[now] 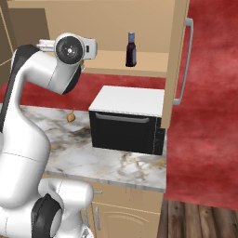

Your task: Pick the condiment bottle and mustard from the counter and place them in the cabinet.

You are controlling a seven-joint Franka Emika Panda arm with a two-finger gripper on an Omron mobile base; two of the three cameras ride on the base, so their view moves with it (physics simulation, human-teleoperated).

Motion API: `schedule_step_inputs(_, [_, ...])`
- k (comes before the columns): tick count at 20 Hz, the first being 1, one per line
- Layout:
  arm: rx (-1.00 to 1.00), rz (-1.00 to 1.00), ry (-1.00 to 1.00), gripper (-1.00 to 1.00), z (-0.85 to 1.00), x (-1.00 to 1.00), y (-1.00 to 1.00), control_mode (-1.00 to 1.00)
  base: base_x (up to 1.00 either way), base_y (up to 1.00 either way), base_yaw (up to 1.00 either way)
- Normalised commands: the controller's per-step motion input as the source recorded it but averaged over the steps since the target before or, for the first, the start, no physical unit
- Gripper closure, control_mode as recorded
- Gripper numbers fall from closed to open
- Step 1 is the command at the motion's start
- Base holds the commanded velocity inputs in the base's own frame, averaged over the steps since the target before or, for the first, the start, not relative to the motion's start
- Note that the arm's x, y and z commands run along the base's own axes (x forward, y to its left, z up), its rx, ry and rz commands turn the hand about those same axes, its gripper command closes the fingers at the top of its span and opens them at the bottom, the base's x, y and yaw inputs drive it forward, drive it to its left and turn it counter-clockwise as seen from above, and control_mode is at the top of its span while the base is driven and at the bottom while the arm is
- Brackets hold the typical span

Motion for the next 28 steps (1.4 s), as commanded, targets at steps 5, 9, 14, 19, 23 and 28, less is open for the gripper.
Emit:
schedule_step_inputs(5, [0.00,0.00,0.00,1.00,0.00,0.37,-0.04,-1.00,0.00,0.00,0.00])
schedule_step_inputs(9, [0.00,0.00,0.00,1.00,-0.02,0.34,-0.04,-1.00,0.00,0.00,0.00])
schedule_step_inputs(14, [0.00,0.00,0.00,1.00,-0.21,0.35,-0.04,-1.00,0.00,0.00,0.00])
schedule_step_inputs(19, [0.00,0.00,0.00,1.00,-0.28,0.31,-0.01,-1.00,0.00,0.00,0.00])
schedule_step_inputs(23, [0.00,0.00,0.00,1.00,-0.23,0.35,0.00,-1.00,0.00,0.00,0.00])
schedule_step_inputs(28, [0.00,0.00,0.00,1.00,-0.05,0.36,-0.01,-1.00,0.00,0.00,0.00])
